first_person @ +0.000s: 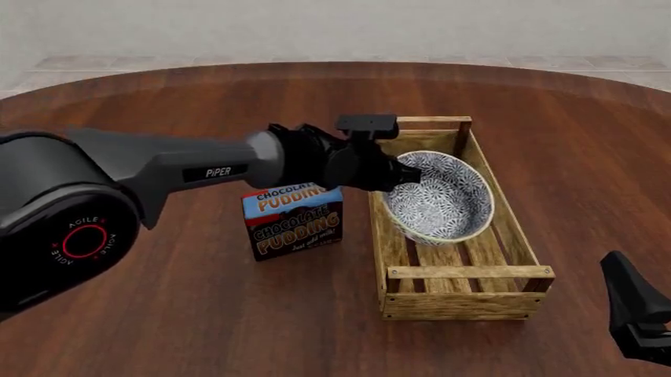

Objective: Pick up the bowl on the left and put it in the tray.

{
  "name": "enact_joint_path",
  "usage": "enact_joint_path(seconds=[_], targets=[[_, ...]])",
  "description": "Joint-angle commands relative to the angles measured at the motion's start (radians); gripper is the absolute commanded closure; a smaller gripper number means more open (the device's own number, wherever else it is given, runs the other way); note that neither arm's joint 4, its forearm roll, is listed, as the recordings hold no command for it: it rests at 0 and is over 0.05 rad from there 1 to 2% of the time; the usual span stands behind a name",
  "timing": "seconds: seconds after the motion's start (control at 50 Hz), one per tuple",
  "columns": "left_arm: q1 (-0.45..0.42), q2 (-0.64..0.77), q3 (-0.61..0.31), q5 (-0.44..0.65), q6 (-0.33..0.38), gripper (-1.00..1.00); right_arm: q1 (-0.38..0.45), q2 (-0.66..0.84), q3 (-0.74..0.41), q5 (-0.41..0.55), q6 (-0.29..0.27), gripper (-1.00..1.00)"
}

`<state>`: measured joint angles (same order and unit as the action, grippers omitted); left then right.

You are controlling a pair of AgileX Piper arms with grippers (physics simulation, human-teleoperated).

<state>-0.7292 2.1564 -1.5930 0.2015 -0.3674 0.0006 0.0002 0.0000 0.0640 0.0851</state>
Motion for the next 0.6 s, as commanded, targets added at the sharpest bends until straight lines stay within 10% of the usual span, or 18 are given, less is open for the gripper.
enact_joint_path(seconds=[0.02, 0.6], targets=[[-0.024, -0.027, 0.019, -0.015, 0.017, -1.0, 0.002, 0.0, 0.0, 0.002, 0.001, -1.0], [-0.019, -0.046, 0.015, 0.003, 0.048, -1.0, 0.008, 0.0, 0.0, 0.003, 0.001, -1.0]])
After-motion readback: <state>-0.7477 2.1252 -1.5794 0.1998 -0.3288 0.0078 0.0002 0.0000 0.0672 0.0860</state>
